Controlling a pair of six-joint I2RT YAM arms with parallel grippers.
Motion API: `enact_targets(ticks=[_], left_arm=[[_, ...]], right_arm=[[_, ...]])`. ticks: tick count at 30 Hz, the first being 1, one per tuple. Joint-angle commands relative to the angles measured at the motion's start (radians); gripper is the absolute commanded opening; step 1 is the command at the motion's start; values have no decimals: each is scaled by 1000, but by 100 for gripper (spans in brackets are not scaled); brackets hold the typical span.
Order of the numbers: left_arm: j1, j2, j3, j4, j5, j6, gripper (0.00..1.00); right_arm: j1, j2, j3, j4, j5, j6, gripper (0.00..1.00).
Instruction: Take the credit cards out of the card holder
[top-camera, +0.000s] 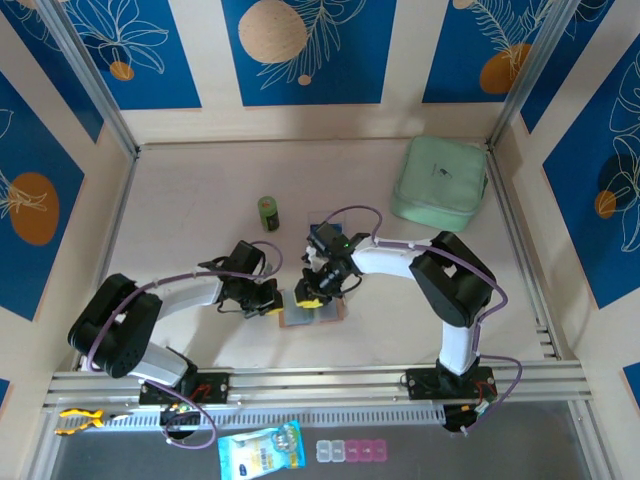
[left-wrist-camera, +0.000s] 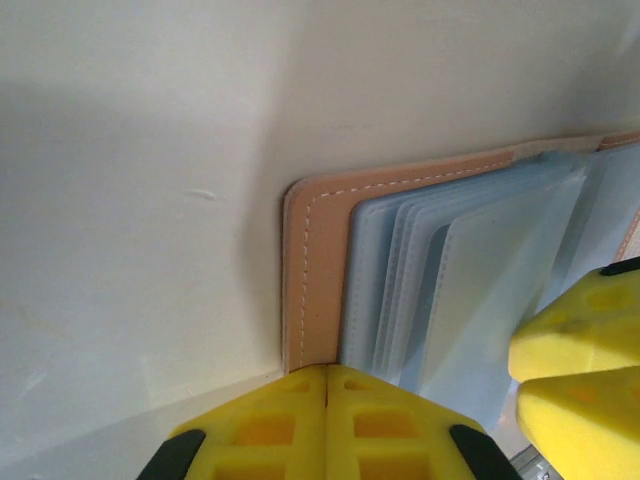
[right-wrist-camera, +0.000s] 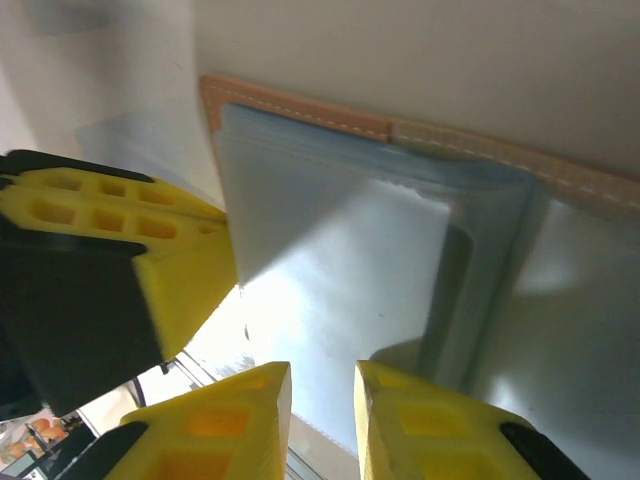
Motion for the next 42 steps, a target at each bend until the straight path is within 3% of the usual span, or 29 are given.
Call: enact_targets(ticks=[1, 18, 29, 35, 42], left_arm=[[-6, -5, 0, -42, -43, 14, 4], [-6, -9, 9, -58, -46, 21, 4], [-5, -86, 42, -90, -58, 9, 6], [-21, -126, 53, -49, -27, -35, 16], [-76, -61, 84, 4, -1, -67, 25]], right_arm=[[7, 7, 19, -54, 20, -23, 25], [6, -20, 17, -121, 94, -49, 23], [-9, -28, -9, -83, 66, -45, 22], [-20, -31, -34, -46, 41, -32, 22], [-32, -37, -61, -14, 24, -22, 21]])
